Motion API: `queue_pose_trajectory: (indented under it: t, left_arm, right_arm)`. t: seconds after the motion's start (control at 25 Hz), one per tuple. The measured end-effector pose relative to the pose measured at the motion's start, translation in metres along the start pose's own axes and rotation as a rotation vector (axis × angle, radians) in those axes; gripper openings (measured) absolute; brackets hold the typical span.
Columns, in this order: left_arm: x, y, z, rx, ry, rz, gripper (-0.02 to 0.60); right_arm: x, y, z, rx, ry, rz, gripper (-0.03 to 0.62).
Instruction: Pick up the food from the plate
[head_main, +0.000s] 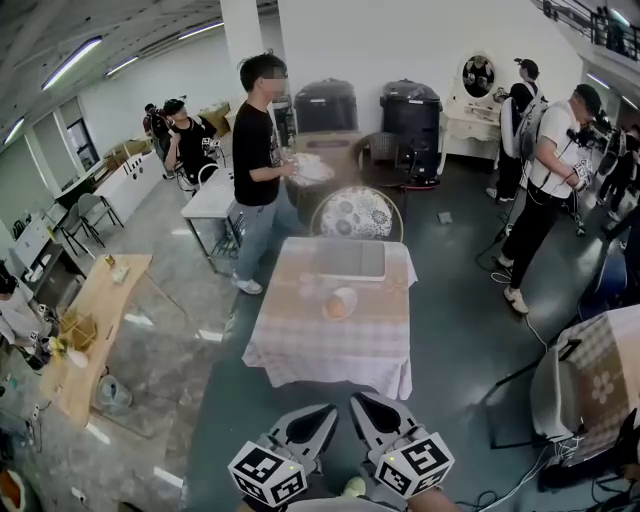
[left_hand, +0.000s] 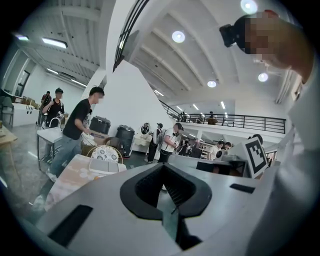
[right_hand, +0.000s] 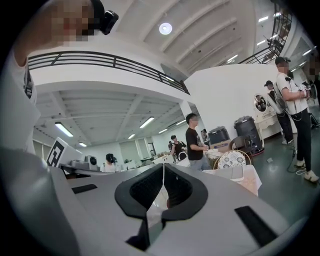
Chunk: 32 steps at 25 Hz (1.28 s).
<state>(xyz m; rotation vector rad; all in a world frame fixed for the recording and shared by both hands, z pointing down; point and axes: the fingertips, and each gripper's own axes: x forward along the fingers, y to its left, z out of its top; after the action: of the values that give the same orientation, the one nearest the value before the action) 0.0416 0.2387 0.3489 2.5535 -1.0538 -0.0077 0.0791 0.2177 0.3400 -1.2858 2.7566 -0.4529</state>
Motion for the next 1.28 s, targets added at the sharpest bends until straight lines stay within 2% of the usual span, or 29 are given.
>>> queue_pose_trajectory:
  t: [0.2, 0.4, 0.76, 1.28]
  left_arm:
    - [0.004, 0.013, 0.003, 0.005, -0.005, 0.008, 0.006]
    - [0.015, 0.043, 0.005, 0.002, -0.004, 0.008, 0.006]
    - [0.061, 0.131, 0.022, 0.017, 0.010, -0.004, 0.006]
    - [0.121, 0.240, 0.041, 0.035, 0.065, -0.094, 0.006]
  right_arm:
    - [0.012, -0.005, -0.002, 0.003, 0.008, -0.005, 0.017]
    - [0.040, -0.014, -0.008, 0.001, 0.026, -0.021, 0.017]
    - [0.125, -0.055, -0.014, 0.005, 0.064, -0.065, 0.017]
    - [0.233, -0.105, -0.017, 0.009, 0.113, -0.194, 0.017]
